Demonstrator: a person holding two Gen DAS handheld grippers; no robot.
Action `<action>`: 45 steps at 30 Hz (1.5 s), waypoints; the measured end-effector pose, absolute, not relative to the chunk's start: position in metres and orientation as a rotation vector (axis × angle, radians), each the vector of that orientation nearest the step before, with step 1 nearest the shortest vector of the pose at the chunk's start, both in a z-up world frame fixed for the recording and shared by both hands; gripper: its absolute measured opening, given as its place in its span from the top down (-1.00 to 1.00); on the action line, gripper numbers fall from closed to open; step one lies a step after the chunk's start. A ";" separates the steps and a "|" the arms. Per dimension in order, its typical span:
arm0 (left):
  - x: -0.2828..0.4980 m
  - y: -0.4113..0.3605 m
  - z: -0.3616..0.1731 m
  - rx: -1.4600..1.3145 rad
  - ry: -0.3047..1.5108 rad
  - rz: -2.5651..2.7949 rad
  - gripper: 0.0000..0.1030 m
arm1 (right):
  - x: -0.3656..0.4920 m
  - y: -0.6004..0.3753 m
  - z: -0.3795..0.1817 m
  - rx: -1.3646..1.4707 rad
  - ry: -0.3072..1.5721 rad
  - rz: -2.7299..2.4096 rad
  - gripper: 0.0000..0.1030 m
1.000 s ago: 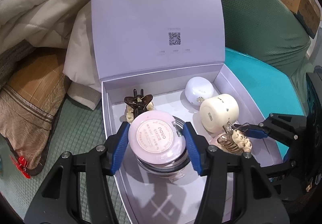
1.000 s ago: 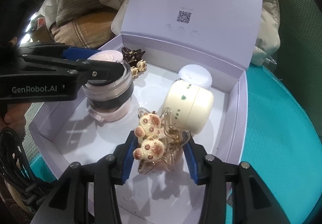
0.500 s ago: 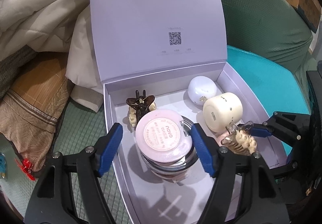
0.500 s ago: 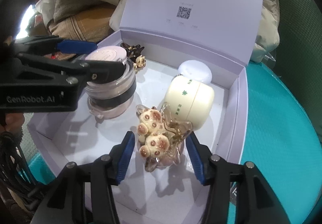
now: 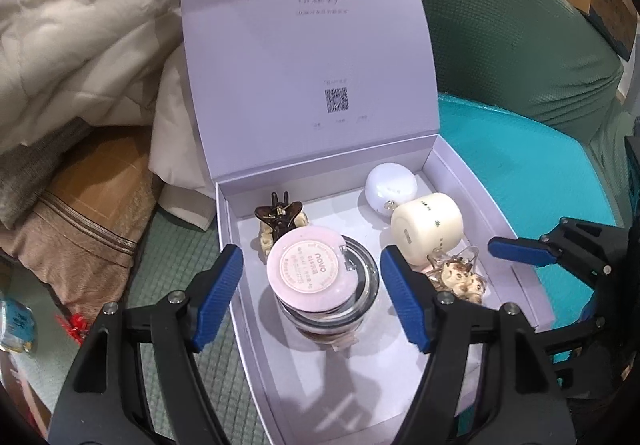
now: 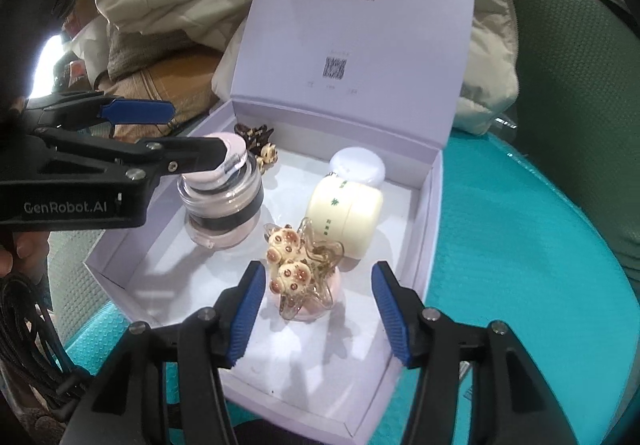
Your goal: Organize objects
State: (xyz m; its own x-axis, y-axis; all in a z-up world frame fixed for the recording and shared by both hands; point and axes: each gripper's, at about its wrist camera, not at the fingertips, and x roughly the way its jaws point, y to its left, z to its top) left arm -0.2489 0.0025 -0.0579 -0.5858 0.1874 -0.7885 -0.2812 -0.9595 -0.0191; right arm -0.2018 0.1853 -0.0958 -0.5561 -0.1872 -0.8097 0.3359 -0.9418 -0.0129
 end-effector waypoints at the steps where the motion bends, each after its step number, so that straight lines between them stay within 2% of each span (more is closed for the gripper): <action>1: -0.247 0.004 -0.056 -1.260 0.163 2.584 -0.39 | -0.200 0.187 -0.092 1.278 0.235 -2.536 -0.10; 11: -0.229 0.001 -0.025 -1.211 0.125 2.625 -0.63 | -0.186 0.194 -0.058 1.214 0.237 -2.659 -0.46; 17: -0.211 -0.002 -0.006 -1.166 0.121 2.672 -0.73 | -0.172 0.195 -0.042 1.176 0.251 -2.687 -0.48; 29: -0.166 -0.014 0.023 -1.071 0.097 2.746 -0.86 | -0.139 0.205 -0.011 1.120 0.186 -2.754 -0.70; 36: -0.136 -0.017 0.031 -1.082 0.096 2.756 -0.86 | -0.112 0.206 0.002 1.109 0.187 -2.772 -0.78; 45: -0.093 -0.018 0.031 -1.094 0.093 2.768 -0.86 | -0.069 0.202 0.003 1.120 0.193 -2.767 -0.78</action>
